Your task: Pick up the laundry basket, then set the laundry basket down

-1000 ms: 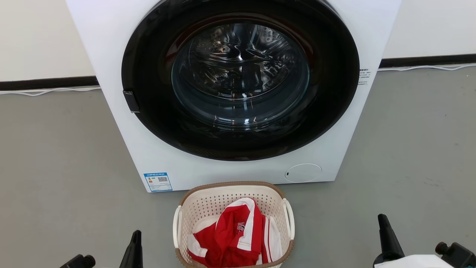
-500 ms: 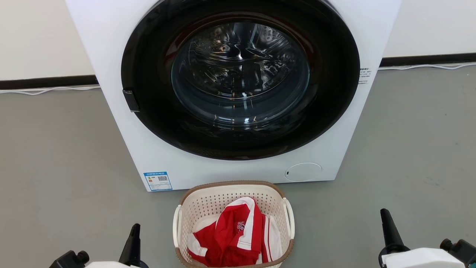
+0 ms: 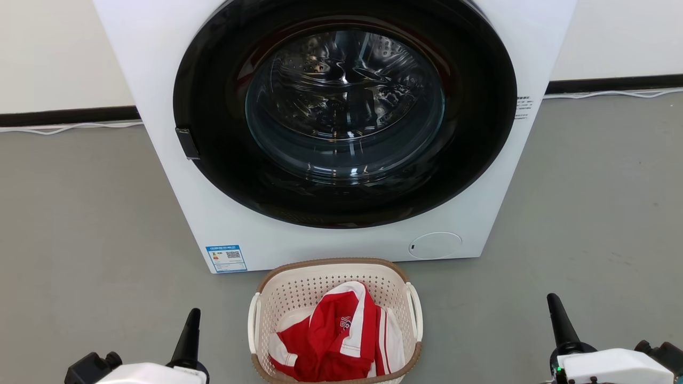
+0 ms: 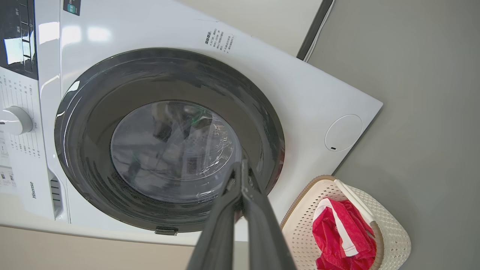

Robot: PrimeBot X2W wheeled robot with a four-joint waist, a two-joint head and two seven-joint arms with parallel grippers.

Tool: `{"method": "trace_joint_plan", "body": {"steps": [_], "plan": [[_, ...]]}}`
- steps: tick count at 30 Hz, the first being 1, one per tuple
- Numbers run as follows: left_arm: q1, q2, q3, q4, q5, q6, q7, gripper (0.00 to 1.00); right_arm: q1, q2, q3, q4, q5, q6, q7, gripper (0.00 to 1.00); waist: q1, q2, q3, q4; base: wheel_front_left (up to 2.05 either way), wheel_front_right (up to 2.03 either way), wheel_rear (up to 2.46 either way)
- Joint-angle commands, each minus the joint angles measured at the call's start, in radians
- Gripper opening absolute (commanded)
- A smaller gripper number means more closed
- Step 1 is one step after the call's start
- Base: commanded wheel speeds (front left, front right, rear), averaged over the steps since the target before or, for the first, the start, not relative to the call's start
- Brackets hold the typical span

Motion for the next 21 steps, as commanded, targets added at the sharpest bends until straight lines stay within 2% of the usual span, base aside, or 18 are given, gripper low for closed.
{"method": "trace_joint_plan", "body": {"steps": [1, 21], "plan": [[-0.061, 0.011, 0.028, -0.020, -0.036, -0.014, 0.006, 0.00, -0.057, -0.011, 0.008, -0.027, 0.033, 0.005, 0.015, 0.00, -0.0001, -0.0001, 0.000, 0.000, 0.00, 0.00, 0.00], [-0.111, 0.009, 0.064, 0.006, -0.267, -0.056, 0.065, 0.00, -0.089, -0.011, -0.012, -0.030, 0.237, 0.006, 0.074, 0.00, -0.0001, -0.0001, 0.005, 0.000, 0.00, 0.00, 0.00]]}}
